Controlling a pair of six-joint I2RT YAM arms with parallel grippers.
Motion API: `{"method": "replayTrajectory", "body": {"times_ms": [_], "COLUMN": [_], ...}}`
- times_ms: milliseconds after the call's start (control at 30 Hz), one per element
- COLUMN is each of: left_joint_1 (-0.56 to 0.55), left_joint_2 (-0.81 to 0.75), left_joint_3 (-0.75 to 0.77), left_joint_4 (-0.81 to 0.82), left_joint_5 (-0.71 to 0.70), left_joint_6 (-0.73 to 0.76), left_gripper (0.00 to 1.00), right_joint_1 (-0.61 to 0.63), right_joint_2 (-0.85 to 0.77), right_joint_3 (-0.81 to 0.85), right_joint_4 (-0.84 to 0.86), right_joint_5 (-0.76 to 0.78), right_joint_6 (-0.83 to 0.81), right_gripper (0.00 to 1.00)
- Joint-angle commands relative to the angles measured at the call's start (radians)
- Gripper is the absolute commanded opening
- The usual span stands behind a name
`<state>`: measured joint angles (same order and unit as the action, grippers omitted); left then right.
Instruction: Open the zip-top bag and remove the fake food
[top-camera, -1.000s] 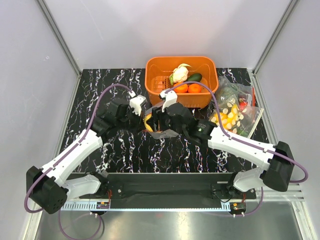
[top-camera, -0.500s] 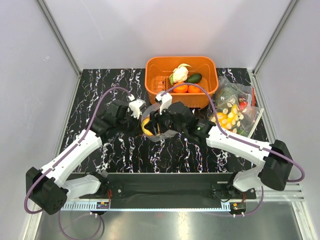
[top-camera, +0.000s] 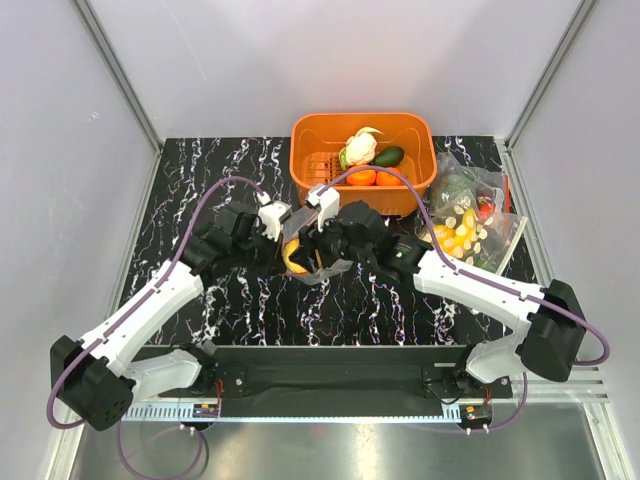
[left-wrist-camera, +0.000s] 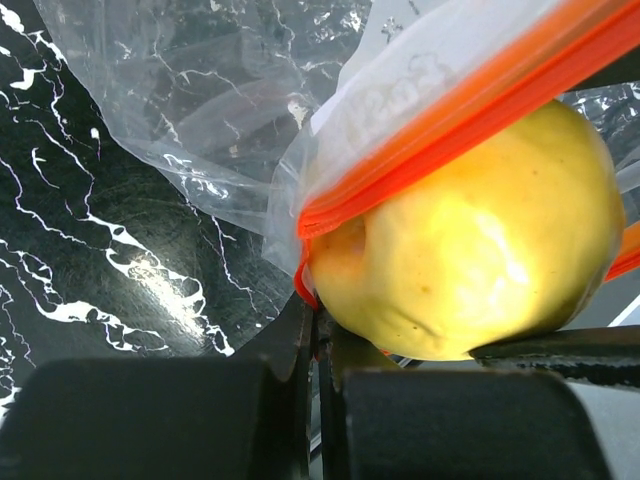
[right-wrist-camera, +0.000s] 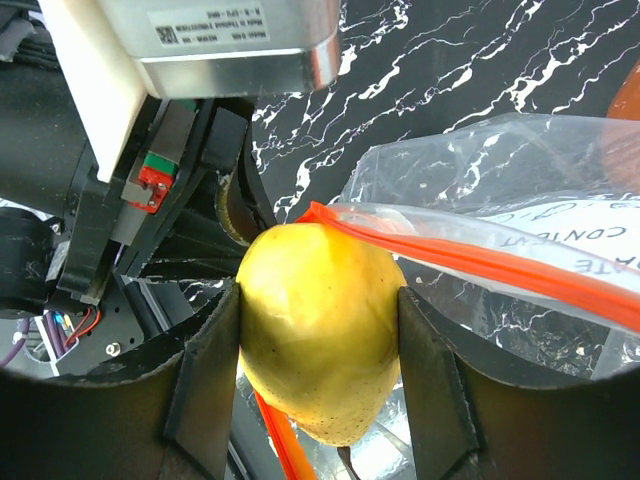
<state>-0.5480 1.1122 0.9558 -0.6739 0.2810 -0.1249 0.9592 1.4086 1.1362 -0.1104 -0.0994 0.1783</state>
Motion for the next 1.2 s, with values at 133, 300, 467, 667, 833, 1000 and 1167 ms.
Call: {"method": "replayTrajectory", "body": {"times_ms": [133,300,467,667,833,1000,1167], "left_joint_1": [0.043,0.045,0.045,0.043,0.043,0.045,0.049], "left_joint_2": [-0.038,-0.095,-0.077,-0.066,-0.006,-0.006,-0.006], "left_joint_3": [-0.005,-0.025,-0.029,-0.037,-0.019,-0.017,-0.005], "left_joint_4": [0.183,0.275,0.27,0.278,0.25,0.241,0.198], "left_joint_5": [-0.082,-0.017,0.032,0.082,0.205,0.264,0.181], "left_joint_6": [0.005,-0.053,-0.071,-0.052,-0.03,-0.007,0.025], "left_gripper": [0.0,0.0,0.0,0.0,0.0,0.0,0.0], "right_joint_1": [0.067,0.067,0.067,0.065,0.067,0.065,0.067], "right_joint_2": [-0.108,-0.094,-0.089,-0.083,-0.079,-0.112,-0.166], "right_joint_3": [0.016,-0.027,-0.088,-0.145,-0.13,-0.098,-0.082], "right_joint_4": [0.14,0.149,0.208,0.356,0.425,0.335,0.269], "right_joint_5": [-0.222,-0.157,-0.134,-0.206,-0.328,-0.297,-0.286], "right_joint_6": [0.041,0.056,0.108,0.148,0.139,0.07,0.015], "right_gripper": [0.0,0.0,0.0,0.0,0.0,0.0,0.0]}}
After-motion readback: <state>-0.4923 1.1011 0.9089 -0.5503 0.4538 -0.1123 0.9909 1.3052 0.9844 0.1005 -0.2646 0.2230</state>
